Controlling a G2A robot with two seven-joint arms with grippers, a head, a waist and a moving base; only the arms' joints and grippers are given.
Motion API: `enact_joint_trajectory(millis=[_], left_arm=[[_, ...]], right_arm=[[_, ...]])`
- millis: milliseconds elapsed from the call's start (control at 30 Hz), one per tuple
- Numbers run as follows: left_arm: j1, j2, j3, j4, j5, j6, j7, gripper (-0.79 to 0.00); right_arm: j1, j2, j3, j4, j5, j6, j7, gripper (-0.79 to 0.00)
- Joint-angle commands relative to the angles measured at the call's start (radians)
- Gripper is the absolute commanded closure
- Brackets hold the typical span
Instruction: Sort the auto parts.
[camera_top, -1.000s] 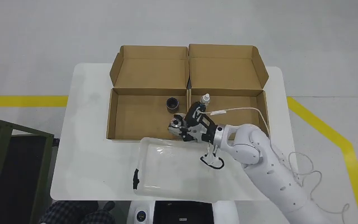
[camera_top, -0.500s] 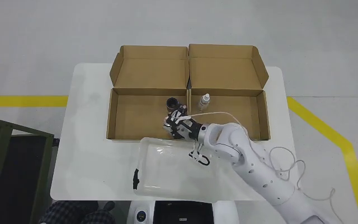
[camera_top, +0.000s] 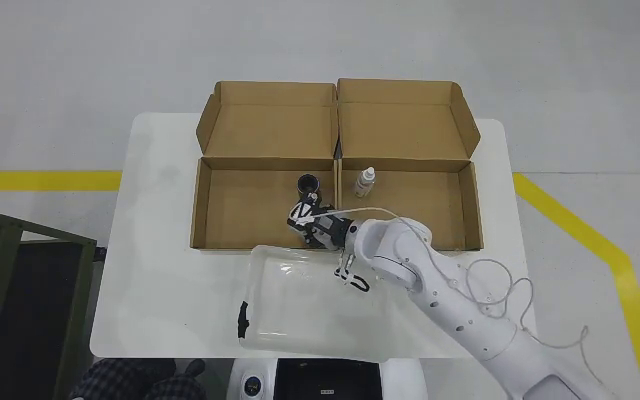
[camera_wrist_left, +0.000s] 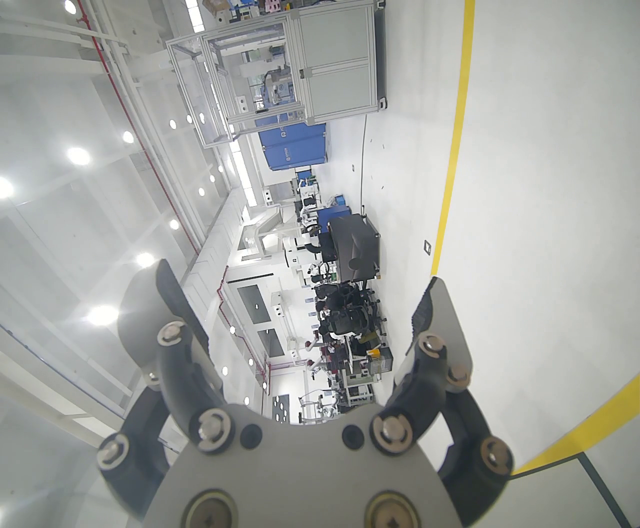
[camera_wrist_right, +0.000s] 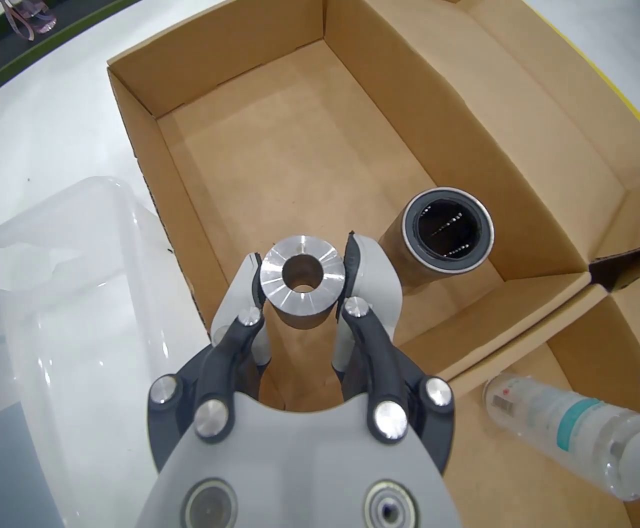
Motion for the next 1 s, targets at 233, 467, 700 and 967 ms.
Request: enact_joint_trajectory(millis=[233,467,700,967], left_arm=[[0.000,0.000,0.000,0.000,0.000,0.000,0.000,-0.785],[0.000,0.000,0.000,0.000,0.000,0.000,0.000,-0.785],[0.000,0.000,0.000,0.000,0.000,0.000,0.000,-0.785],[0.000,0.000,0.000,0.000,0.000,0.000,0.000,-0.785]], right_arm=[[0.029,-0.019,-0.023,0.038,-0.014,-0.008,0.023,-0.179],[0.048,-0.034,-0.029,0.067,0.001,-0.008,0.031,-0.243],[0.060,-0.045,-0.036,0.081,-0.018,0.002,0.050,-0.259],[0.053,-0.050,-0.023,0.076,-0.025,-0.006,0.055,-0.280]])
